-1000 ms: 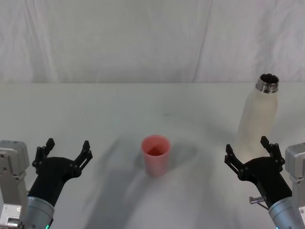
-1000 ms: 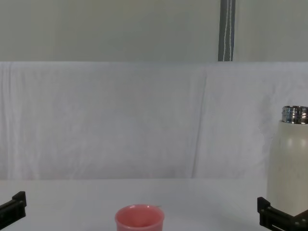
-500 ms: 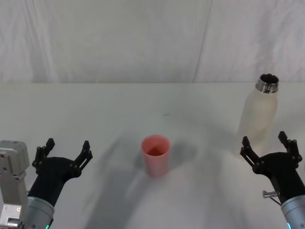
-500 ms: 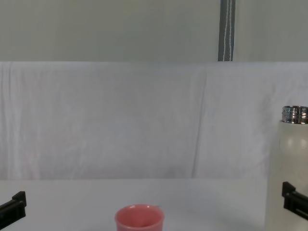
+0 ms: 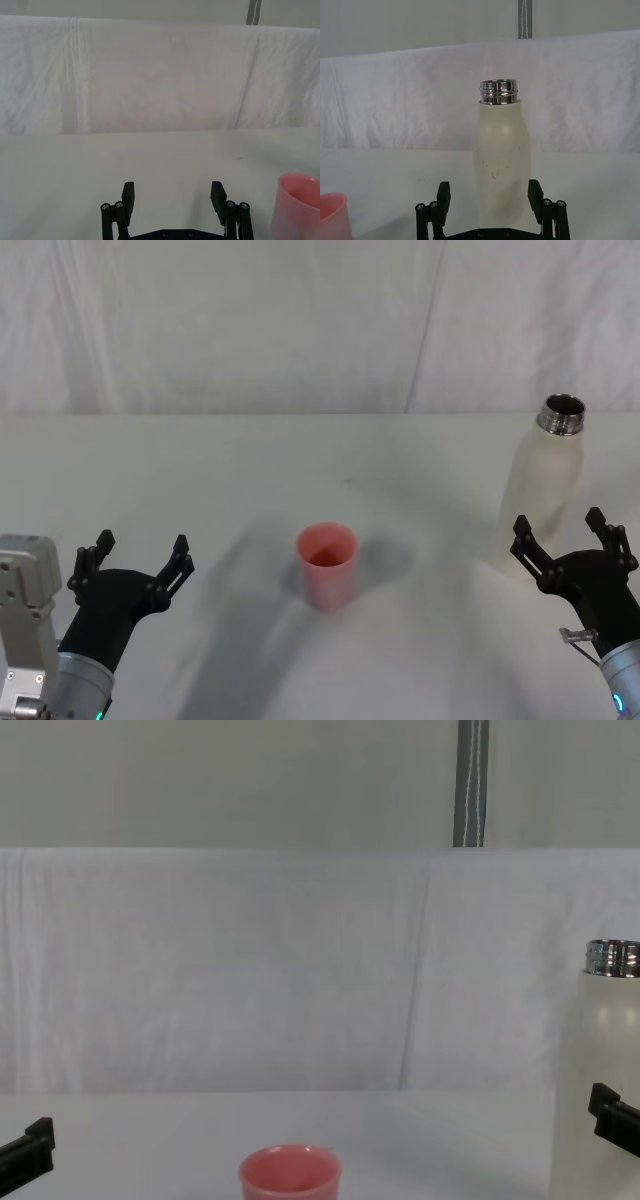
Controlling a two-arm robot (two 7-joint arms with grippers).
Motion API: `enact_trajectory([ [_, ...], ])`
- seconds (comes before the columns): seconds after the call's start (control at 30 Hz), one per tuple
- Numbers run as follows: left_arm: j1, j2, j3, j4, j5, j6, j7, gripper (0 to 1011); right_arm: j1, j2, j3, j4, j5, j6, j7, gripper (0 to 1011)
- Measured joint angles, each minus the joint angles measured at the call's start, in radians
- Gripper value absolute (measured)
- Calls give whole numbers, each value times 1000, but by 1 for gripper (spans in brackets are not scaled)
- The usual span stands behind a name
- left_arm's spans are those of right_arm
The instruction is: Grasp the thermos with one hand and pour water into the cup lid.
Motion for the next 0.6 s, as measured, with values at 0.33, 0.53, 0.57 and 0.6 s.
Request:
enact_trajectory([
  [0.33, 0, 0, 0, 0, 0, 0, 0, 1001, 34, 0, 16, 36, 2, 18, 32, 1001],
  [0.53, 0, 0, 0, 0, 0, 0, 0, 1001, 60, 0, 20, 65, -7, 27, 38, 1001],
  [0.57, 0, 0, 0, 0, 0, 0, 0, 1001, 64, 1, 20, 69, -9, 28, 38, 1001],
  [0.6, 0, 0, 0, 0, 0, 0, 0, 1001, 71, 1, 21, 78, -11, 29, 40, 1001],
])
